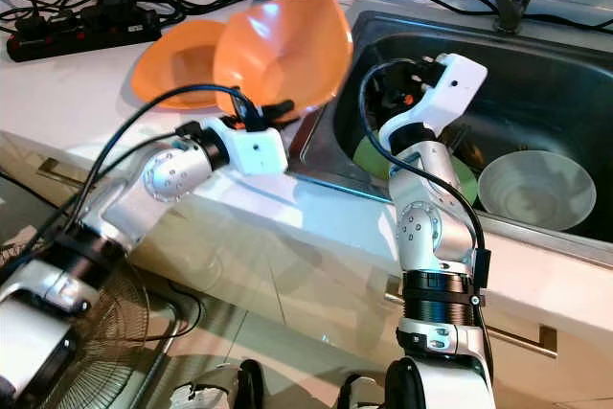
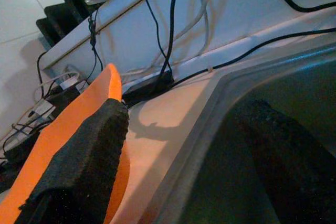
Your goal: Kitchen organization
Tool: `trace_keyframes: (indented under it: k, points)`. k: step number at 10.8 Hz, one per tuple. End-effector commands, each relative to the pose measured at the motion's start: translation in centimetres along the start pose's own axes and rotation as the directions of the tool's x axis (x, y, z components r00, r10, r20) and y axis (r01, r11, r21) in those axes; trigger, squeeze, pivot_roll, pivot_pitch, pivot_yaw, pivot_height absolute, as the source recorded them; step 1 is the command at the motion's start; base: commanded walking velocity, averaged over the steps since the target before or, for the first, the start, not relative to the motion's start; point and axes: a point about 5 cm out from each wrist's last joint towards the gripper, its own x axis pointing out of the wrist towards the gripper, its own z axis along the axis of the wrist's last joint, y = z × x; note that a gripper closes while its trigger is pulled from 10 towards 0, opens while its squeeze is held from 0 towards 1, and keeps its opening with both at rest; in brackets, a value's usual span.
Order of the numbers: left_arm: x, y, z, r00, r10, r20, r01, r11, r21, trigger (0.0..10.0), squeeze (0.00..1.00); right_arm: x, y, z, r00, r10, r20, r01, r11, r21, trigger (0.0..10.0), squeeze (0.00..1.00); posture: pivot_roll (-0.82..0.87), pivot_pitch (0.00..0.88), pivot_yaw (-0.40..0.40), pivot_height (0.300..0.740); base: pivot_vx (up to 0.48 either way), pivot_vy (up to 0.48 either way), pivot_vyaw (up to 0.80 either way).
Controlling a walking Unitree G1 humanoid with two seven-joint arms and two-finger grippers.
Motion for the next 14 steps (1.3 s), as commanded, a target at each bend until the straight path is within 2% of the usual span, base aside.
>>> trace_keyframes:
  k: [1,2,5,6,7,10,12,13,14]
  points:
    - [0.1,-0.2,0.5,1.000,-0.021,0.020,0.021,1.000,0.012,10.0,0.00,0.4,0.7,0.5,0.999,0.041,0.003,-0.041,0.999,0.006,10.0,0.00,0.01,0.085,0.064,0.740,0.000,0.000,0.00]
    - [0.0,-0.3,0.5,0.999,-0.031,0.021,0.031,0.999,0.014,10.0,0.00,0.4,0.8,0.4,0.999,0.046,-0.002,-0.046,0.999,0.008,10.0,1.00,0.01,0.085,0.064,0.740,0.000,0.000,0.00]
    - [-0.1,-0.9,0.7,0.998,-0.062,0.021,0.062,0.998,0.019,10.0,0.00,0.7,1.2,0.3,0.997,0.072,-0.018,-0.072,0.997,0.005,10.0,1.00,0.02,0.064,0.061,0.740,0.000,0.000,0.00]
    - [-0.1,-1.1,0.9,0.997,-0.067,0.030,0.066,0.998,0.022,10.0,0.00,0.7,1.5,0.1,0.996,0.089,-0.025,-0.089,0.996,0.002,10.0,0.45,0.02,0.059,0.060,0.740,0.000,0.000,0.00]
    - [0.0,-1.0,1.1,0.998,-0.058,0.040,0.057,0.998,0.028,10.0,0.00,0.8,1.7,-0.1,0.994,0.099,-0.034,-0.099,0.995,-0.003,10.0,0.00,0.02,0.059,0.060,0.740,0.000,0.000,0.00]
    - [0.1,-1.1,1.4,0.997,-0.058,0.050,0.056,0.998,0.036,10.0,0.00,1.0,2.5,-0.8,0.991,0.122,-0.061,-0.122,0.993,0.005,10.0,0.00,0.02,0.074,0.054,0.740,0.000,0.000,0.00]
    - [-0.1,-0.6,1.6,0.997,-0.043,0.069,0.037,0.996,0.076,10.0,0.00,0.9,3.0,-1.4,0.988,0.135,-0.081,-0.134,0.991,0.018,10.0,0.00,0.03,0.081,0.053,0.740,0.000,0.000,0.00]
    - [-0.4,-0.4,1.6,0.996,-0.046,0.072,0.037,0.992,0.122,10.0,0.00,0.9,3.1,-1.7,0.985,0.144,-0.096,-0.143,0.990,0.019,10.0,0.00,0.03,0.085,0.050,0.740,0.000,0.000,0.00]
    - [-0.6,-0.4,1.4,0.996,-0.049,0.068,0.040,0.991,0.128,10.0,0.00,1.0,3.1,-1.7,0.985,0.145,-0.097,-0.144,0.989,0.019,10.0,0.00,0.04,0.087,0.049,0.740,0.000,0.000,0.00]
